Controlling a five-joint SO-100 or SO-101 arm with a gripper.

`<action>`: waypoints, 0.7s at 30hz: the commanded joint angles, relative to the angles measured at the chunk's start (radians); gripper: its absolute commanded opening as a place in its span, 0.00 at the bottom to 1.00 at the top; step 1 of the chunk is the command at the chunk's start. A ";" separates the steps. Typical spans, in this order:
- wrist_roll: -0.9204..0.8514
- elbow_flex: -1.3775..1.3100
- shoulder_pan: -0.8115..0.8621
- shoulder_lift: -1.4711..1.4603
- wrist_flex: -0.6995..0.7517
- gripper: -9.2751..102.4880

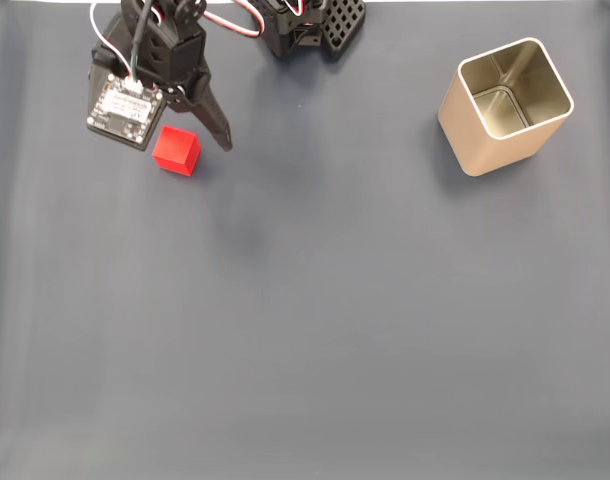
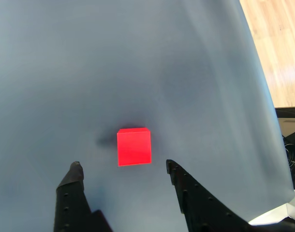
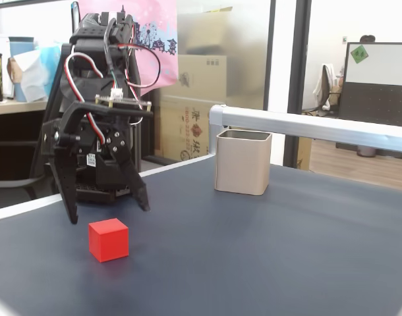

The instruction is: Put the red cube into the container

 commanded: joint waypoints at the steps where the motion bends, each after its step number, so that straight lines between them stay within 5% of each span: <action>1: 0.020 -0.009 0.000 -0.015 -0.054 0.43; 21: 0.087 0.055 -0.048 -0.100 -0.207 0.43</action>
